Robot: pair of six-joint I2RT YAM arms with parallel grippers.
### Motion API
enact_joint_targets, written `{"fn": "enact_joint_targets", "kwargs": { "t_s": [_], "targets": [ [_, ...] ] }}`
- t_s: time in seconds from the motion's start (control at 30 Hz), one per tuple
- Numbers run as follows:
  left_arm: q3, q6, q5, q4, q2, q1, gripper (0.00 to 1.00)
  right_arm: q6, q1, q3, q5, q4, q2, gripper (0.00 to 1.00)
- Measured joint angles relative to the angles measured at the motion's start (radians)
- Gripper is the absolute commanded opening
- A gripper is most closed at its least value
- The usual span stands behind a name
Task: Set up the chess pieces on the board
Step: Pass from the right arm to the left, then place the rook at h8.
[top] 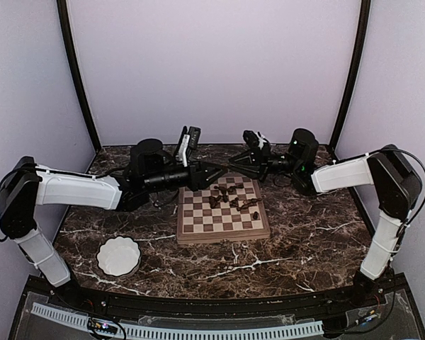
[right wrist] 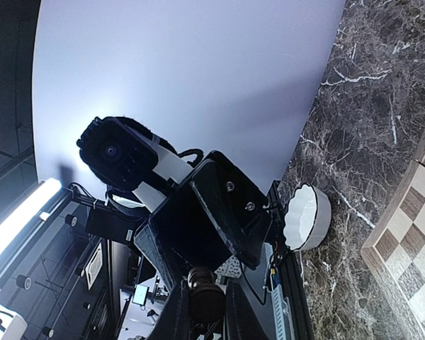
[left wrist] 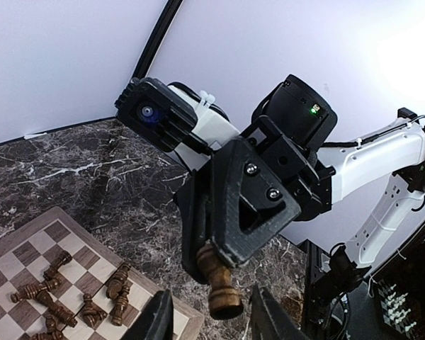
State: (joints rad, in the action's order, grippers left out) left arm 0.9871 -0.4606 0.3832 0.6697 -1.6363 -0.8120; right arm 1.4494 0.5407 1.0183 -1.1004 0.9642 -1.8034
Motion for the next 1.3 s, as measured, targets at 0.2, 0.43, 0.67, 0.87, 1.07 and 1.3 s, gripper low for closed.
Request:
{"fn": "enact_joint_targets", "kwargs": {
  "t_s": [0.2,0.43,0.67,0.87,1.07,1.3],
  "targets": [
    [0.014,-0.007,0.012,0.010,-0.014,0.000,0.26,0.000,-0.002,-0.004,0.000,0.000,0.000,0.03],
    [0.032,-0.004,0.021,0.008,-0.021,0.000,0.15,0.000,-0.004,-0.004,-0.001,-0.001,0.000,0.05],
    [0.064,0.023,0.006,-0.059,-0.021,0.000,0.12,-0.020,-0.018,-0.005,-0.002,-0.015,0.003,0.52],
    [0.092,0.093,-0.040,-0.287,0.040,0.000,0.09,-0.183,-0.151,-0.059,0.049,-0.218,0.114,0.54],
    [0.095,0.198,-0.064,-0.648,0.174,-0.012,0.07,-0.613,-0.185,0.051,0.288,-0.769,0.256,0.54],
    [0.121,0.293,-0.155,-1.138,0.217,-0.074,0.07,-0.841,-0.179,0.044,0.465,-1.070,0.285,0.54]
  ]
}}
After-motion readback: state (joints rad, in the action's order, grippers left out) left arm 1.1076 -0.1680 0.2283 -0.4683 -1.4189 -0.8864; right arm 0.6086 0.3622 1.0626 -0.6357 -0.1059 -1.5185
